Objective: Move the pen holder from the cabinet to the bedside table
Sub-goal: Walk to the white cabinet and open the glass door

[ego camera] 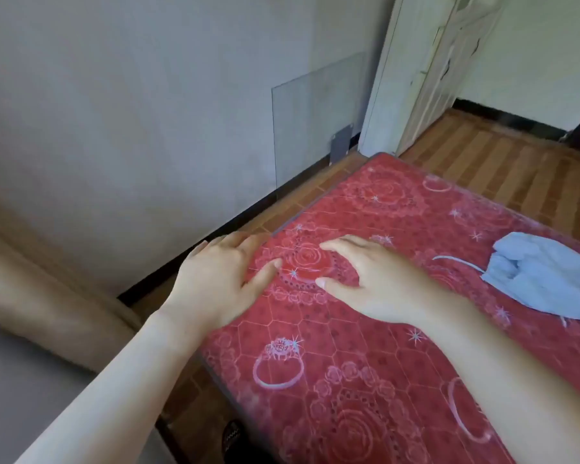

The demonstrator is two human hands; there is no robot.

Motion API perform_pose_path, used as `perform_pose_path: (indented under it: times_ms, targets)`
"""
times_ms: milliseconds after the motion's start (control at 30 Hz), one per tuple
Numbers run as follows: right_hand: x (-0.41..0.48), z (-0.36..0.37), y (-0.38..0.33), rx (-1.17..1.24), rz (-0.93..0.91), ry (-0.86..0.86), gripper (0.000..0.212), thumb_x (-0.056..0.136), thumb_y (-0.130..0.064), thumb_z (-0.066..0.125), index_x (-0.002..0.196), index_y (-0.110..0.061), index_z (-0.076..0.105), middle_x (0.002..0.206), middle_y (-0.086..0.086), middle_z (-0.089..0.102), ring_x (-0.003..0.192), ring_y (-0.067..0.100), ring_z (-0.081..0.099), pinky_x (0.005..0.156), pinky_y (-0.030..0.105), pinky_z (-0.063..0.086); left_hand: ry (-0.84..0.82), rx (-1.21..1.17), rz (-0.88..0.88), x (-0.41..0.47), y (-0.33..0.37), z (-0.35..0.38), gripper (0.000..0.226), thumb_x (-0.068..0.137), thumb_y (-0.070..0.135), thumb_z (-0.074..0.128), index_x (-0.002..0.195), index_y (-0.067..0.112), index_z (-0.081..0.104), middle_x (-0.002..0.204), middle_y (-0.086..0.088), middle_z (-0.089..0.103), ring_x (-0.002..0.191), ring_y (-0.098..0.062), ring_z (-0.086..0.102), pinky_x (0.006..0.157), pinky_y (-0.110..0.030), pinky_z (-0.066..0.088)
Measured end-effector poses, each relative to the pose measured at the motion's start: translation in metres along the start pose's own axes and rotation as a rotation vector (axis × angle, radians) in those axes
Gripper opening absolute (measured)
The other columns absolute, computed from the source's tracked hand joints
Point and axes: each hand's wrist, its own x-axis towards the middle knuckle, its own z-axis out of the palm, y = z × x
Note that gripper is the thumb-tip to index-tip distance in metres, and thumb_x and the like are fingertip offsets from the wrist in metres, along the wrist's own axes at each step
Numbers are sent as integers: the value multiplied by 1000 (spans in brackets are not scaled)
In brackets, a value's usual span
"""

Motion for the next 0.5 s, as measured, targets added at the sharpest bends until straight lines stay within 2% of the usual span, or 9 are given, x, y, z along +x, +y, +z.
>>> perform_pose_path:
  times_ms: [167,300,400,500]
  targets:
    - [63,9,-42,16,54,-70,56,86,-57,45,136,-32,35,146,-14,36,126,13,44,98,34,40,-77,-26,-3,9,-72,-1,63,82,65,20,132,34,40,132,8,53,115,-18,54,89,-36,44]
    - [101,19,-71,50,11,-91,54,86,-56,47,133,-31,40,142,-13,40,126,13,44,99,33,39,-81,-33,-35,19,-113,-17,60,83,62,25,132,33,41,132,8,53,116,-19,53,86,-34,44]
    - [130,26,-80,56,-50,-157,47,86,-52,50,127,-28,44,133,-4,50,115,17,50,93,32,43,-83,-20,-64,21,-133,-24,59,83,61,25,132,32,42,129,8,55,113,-19,54,84,-33,44]
    - [155,36,-83,71,-118,-166,47,86,-48,54,126,-26,43,129,0,49,112,20,50,91,33,44,-60,-19,-119,19,-150,-23,58,83,62,26,132,34,41,128,8,55,112,-20,55,85,-34,45]
